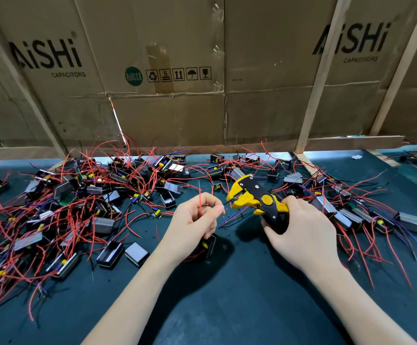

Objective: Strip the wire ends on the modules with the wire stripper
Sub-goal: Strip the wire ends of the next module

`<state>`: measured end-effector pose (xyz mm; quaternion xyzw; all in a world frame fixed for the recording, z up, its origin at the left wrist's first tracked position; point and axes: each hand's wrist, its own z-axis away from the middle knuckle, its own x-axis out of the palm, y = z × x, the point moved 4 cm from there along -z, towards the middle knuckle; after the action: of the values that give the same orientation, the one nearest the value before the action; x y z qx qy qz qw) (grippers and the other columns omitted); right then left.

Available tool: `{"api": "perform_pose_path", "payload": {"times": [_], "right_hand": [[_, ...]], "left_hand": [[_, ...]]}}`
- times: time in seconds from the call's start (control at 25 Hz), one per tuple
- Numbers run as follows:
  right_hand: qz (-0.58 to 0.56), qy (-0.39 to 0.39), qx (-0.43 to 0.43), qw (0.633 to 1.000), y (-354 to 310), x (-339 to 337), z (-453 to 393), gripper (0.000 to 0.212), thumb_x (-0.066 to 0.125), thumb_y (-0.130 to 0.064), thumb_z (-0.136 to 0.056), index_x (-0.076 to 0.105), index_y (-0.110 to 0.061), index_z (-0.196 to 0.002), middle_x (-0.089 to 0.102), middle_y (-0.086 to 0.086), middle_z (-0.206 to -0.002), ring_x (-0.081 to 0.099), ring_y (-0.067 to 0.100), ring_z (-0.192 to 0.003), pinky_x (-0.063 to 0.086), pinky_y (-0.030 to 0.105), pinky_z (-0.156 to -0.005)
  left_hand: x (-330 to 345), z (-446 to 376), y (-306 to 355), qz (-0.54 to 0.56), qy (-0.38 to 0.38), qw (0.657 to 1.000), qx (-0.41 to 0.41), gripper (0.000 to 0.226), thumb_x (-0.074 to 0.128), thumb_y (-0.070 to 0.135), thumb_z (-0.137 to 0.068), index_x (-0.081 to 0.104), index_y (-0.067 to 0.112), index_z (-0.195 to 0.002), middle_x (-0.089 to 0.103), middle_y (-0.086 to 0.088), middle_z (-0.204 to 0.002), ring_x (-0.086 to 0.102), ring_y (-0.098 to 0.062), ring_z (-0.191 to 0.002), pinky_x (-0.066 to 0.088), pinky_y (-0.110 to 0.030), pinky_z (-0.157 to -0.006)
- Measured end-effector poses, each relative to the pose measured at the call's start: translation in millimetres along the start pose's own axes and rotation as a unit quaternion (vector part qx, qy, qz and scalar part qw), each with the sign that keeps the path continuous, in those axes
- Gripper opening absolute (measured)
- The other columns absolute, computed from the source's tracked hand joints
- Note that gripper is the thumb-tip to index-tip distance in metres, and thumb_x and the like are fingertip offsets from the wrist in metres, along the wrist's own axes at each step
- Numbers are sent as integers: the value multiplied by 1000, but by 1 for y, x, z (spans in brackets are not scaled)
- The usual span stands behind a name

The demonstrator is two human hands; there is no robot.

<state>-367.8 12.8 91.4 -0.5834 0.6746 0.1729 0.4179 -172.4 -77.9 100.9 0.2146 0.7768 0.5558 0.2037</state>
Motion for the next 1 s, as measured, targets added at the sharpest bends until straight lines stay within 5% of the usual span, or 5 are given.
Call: {"api": "perform_pose_path", "payload": {"times": [0.44,1.0], "right_hand": [[17,44,-19,999,-8,-4,2,45,81,-47,-63,57,-13,-79,58,1,-70,60,32,-69,41,32,-55],[39,56,-19,997,-10,-7,2,42,85,-48,-60,59,-16,-68,59,-1,-59,60,31,-53,28,24,-49]], "left_hand": [[1,1,-6,-69,5,998,-1,17,49,10,-102,57,15,-88,49,0,-44,42,-16,-41,43,-21,-55],[1,1,-7,-74,-3,997,-1,15,51,24,-95,56,12,-90,52,0,-42,43,-16,-41,45,-24,-57]]}}
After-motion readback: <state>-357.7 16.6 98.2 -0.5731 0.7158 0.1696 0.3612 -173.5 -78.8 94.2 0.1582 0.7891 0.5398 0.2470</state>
